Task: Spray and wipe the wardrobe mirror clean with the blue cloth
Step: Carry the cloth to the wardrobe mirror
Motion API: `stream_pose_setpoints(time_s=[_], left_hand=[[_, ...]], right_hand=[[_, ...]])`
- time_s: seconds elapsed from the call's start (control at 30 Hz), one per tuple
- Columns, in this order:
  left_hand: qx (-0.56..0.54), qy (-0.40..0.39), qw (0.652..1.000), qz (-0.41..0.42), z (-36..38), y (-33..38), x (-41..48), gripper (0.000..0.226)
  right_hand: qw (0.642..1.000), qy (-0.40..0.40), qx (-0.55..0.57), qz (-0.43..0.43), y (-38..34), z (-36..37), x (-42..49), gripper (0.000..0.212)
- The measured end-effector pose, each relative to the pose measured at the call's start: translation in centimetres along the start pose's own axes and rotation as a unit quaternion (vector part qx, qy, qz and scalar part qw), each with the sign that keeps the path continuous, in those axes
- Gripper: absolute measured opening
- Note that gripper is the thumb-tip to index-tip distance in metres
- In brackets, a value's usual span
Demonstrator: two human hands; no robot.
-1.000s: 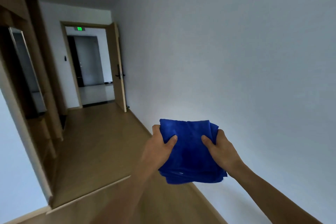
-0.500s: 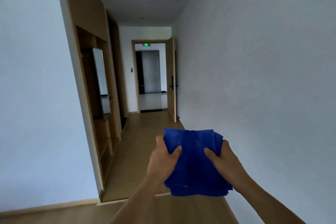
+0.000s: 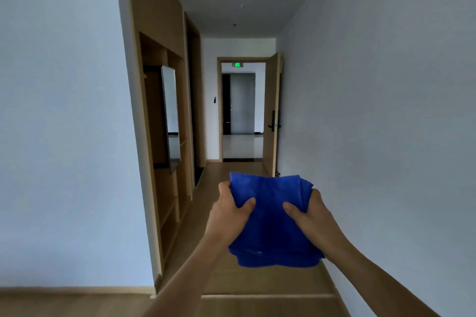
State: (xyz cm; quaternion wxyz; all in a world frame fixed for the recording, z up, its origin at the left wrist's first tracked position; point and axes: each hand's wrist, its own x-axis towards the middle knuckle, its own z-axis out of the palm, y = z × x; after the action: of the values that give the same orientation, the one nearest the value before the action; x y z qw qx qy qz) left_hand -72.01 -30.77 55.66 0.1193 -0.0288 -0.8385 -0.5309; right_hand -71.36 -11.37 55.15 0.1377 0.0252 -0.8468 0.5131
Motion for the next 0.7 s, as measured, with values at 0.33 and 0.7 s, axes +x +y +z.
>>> stream_pose_setpoints(time_s=[0.33,0.7], left_hand=[[0.006,0.005,1.0,0.004,-2.2,-3.3,13.4,0.069],[0.008,0.037,0.999,-0.012,-0.9,-6.9,24.7,0.069]], right_hand=[[1.0,-0.003,0.011,-0.002,-0.2,6.4,12.8,0.061],[0.999,-0.022,0.028,-0.001,2.2,11.2,25.6,0.033]])
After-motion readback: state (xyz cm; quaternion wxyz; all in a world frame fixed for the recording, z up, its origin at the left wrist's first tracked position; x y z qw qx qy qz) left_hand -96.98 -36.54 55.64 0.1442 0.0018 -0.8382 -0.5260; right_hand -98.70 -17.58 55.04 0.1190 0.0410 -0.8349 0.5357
